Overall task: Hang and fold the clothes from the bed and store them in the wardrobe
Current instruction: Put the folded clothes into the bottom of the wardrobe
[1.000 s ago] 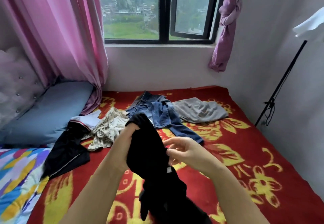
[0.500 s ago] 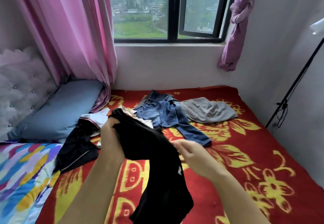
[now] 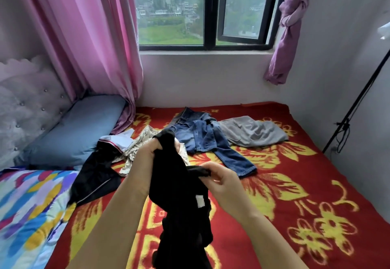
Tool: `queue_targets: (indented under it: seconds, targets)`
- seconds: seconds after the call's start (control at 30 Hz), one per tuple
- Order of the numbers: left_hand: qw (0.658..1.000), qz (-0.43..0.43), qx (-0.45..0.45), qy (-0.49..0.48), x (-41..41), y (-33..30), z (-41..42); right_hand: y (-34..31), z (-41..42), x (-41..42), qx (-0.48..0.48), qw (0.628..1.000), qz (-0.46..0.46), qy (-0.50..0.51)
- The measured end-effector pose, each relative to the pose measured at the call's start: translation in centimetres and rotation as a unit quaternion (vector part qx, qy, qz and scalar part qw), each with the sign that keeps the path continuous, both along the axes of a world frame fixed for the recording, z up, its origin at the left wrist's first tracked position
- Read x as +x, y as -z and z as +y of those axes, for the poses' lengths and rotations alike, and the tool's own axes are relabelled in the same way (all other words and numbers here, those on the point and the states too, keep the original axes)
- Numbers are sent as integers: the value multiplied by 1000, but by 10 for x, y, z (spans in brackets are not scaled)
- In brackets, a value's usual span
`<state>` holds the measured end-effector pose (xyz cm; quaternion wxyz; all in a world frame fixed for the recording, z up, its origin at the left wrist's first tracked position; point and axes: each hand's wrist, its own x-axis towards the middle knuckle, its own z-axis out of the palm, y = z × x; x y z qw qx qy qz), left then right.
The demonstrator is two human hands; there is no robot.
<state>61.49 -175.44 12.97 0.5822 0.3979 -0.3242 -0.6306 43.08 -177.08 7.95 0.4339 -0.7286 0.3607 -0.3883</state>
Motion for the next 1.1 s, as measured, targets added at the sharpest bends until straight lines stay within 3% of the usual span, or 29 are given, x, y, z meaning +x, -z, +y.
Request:
queue_targets:
  seconds: [0.1,0.2,0.27,0.33,0.4,0.47,0.57,0.73,0.8,0.87,0.97,1.1]
  targets:
    - [984,-144,-5,-105,7,11,-1,-8,-3,-3,-28,998,-37,37]
    - [912,-334,-163,-176,3,11,3,-17,-6,-4,-21,998,-55,38]
    - [859,-432,-261,-86,-5,6,5,-28,-9,-7,-32,997,-56,30]
    - [806,-530,-253,74,-20,1,3,-40,-12,-10,-51,998,-41,18]
    - [783,-564,-235,113,-32,0,-2,-50,-14,-13,-63,998,-11,-1]
    - [788,-553,-260,68,-35,-5,-7,-58,-20,-21,-44,998,17,-41]
    - [768,-571,-288,22,-25,-21,-18,-55,-36,-44,28,987,118,-103]
    - [801,-528,-275,-63,10,-44,-36,5,-56,-87,128,954,265,-61]
    - [836,-489,-230,-100,32,-51,-40,13,-66,-108,134,951,277,-36]
    - [879,-432,-173,-102,55,-49,-40,5,-73,-124,129,964,230,-12]
    - [910,-392,-126,-35,81,-40,-35,-19,-77,-131,122,989,80,4]
    - [963,-255,-82,38,105,-32,-25,-50,-78,-129,152,982,-114,-20]
